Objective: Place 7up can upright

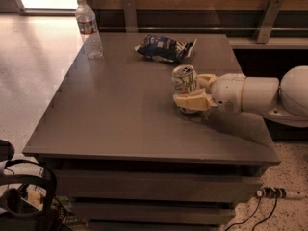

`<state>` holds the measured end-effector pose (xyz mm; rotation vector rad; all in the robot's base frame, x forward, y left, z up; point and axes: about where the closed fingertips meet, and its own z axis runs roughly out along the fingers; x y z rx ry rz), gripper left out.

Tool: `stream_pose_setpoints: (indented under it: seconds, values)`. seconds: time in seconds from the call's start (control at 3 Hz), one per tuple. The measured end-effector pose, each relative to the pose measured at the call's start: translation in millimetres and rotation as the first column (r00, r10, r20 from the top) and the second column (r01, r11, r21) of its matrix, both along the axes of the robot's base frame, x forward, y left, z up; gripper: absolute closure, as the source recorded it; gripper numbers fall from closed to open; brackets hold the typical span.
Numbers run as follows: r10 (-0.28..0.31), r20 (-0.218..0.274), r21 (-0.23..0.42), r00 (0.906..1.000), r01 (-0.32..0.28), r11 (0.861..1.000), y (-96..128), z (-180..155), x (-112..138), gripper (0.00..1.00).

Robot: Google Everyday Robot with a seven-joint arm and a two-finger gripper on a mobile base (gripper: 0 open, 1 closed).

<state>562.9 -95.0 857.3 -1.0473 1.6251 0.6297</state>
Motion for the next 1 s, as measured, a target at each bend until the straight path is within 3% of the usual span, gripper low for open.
stream_pose_setpoints:
  seconds: [0.67, 1.0]
  values:
    - [0.008, 0.0, 0.0, 1.0, -0.008, 1.0, 4.3, 0.4, -0.4, 0.0]
    - [0.008, 0.0, 0.0, 1.0, -0.008, 1.0, 4.3, 0.4, -0.4, 0.0]
